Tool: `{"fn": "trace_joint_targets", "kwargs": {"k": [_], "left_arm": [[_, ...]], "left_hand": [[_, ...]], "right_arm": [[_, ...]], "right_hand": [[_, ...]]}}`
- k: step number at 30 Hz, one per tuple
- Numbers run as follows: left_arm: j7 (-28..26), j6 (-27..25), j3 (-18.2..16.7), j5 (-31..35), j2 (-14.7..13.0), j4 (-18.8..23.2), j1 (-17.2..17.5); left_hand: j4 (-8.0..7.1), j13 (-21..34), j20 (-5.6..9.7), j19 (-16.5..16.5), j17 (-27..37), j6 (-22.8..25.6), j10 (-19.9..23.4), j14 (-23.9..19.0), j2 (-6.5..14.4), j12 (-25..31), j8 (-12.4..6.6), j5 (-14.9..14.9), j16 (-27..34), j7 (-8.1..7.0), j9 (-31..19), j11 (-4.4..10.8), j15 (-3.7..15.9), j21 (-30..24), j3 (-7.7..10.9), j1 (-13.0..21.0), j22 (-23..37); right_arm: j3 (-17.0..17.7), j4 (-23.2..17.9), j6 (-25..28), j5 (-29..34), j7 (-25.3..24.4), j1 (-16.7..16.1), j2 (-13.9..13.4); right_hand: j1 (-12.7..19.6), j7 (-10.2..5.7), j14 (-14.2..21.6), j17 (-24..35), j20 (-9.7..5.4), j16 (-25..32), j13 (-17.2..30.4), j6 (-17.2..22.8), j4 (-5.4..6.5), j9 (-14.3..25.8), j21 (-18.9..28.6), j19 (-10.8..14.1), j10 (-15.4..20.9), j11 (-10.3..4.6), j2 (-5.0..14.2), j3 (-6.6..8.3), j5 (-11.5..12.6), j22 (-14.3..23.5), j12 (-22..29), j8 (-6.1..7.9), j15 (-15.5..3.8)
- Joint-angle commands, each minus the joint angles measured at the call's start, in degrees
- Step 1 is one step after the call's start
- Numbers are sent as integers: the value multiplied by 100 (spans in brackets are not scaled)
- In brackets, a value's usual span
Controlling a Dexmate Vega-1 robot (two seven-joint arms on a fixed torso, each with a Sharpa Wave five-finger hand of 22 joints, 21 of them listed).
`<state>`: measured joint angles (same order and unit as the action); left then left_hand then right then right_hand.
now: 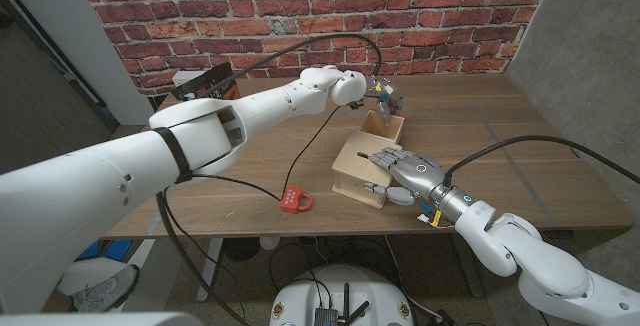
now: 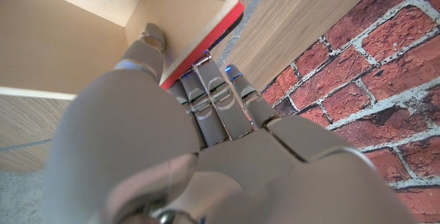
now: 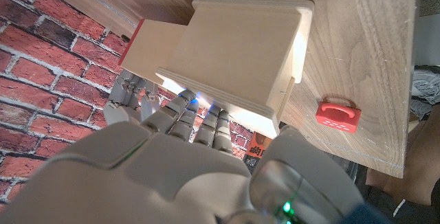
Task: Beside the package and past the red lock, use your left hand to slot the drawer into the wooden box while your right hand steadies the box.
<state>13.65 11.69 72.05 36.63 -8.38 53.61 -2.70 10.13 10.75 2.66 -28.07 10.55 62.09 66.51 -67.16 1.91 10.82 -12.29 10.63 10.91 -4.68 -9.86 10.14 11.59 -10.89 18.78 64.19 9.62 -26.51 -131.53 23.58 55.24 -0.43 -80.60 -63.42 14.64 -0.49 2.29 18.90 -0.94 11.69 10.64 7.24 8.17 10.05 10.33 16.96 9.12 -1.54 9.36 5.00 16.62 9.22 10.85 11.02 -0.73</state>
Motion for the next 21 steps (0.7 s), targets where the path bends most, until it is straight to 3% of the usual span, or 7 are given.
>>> {"fn": "trace_joint_targets", "kwargs": {"k": [1, 21], "left_arm": [[-88, -19, 1, 184, -147, 282, 106], [-411, -345, -54, 586, -330, 869, 422]], "left_hand": [[-41, 28, 882, -6, 6, 106, 130, -160, 404, 22, -73, 35, 44, -41, -142, 141, 244, 23, 10, 383, 2], [-41, 28, 882, -4, 6, 117, 126, -160, 404, 21, -78, 35, 45, -47, -142, 140, 244, 22, 7, 384, 2]], "right_arm": [[-5, -16, 24, 14, -18, -13, -12], [-8, -5, 50, -28, -63, -45, 4]], "right_hand": [[-57, -18, 48, -2, -2, 20, 21, 57, 9, 28, 39, 52, 32, 59, 23, 40, -8, 31, 48, 35, -16], [-57, -18, 48, -2, -2, 20, 21, 57, 9, 28, 39, 52, 32, 59, 23, 40, -8, 31, 48, 35, -16]]}}
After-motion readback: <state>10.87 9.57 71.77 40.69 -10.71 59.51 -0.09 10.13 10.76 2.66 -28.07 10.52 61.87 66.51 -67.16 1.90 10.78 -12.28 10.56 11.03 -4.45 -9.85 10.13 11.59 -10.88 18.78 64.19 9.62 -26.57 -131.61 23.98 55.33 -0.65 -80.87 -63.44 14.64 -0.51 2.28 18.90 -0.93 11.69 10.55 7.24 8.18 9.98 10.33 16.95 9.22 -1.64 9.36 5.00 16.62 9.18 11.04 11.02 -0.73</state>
